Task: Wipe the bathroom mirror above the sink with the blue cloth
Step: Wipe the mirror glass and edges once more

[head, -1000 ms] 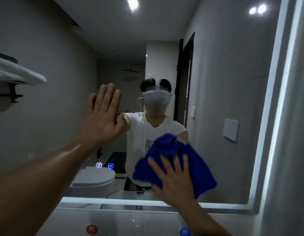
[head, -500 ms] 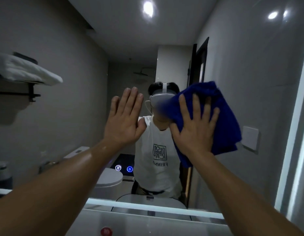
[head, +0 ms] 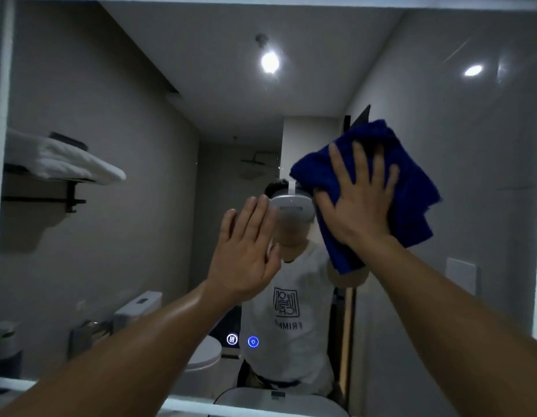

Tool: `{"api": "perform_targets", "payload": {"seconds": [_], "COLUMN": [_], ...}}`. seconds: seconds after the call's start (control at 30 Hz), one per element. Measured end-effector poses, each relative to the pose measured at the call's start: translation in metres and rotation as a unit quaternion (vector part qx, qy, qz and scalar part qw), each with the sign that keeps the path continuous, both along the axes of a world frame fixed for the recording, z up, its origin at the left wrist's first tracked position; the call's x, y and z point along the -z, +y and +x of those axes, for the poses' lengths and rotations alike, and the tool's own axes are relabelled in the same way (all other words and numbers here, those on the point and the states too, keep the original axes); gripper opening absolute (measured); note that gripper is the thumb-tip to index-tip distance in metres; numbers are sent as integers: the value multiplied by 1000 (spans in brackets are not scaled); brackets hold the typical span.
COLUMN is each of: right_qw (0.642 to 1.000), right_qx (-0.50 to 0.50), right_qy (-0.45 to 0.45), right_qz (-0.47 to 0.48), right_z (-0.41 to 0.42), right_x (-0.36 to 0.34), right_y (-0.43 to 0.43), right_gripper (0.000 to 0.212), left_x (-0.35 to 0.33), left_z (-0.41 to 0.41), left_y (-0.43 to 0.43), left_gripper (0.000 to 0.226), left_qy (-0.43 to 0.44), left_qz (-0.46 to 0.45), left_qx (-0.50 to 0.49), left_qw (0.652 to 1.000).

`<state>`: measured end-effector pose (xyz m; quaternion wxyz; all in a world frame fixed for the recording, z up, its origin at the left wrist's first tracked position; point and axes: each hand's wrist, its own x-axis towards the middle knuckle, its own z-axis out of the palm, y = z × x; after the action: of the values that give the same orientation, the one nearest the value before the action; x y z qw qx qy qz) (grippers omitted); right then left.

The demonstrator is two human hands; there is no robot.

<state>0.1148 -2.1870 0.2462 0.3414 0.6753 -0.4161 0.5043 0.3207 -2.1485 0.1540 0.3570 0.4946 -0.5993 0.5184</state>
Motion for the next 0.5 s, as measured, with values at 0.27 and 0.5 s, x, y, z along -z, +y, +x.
{"api": "perform_targets", "payload": {"seconds": [0.27, 0.5], "right_qw": [974, 970], "right_qx": [-8, -29], "right_qy": [219, 234], "right_qz": [-51, -66], "right_z": [7, -10], "right_x": [91, 1], "right_y": [7, -3], "right_gripper": [77, 71], "left_x": [-89, -133], "left_z": [54, 87], "left_y": [22, 23], "left_gripper": [56, 68], "left_qy": [-52, 48], "left_qz": [-72, -16], "left_qx": [26, -26], "left_qw": [996, 998]}}
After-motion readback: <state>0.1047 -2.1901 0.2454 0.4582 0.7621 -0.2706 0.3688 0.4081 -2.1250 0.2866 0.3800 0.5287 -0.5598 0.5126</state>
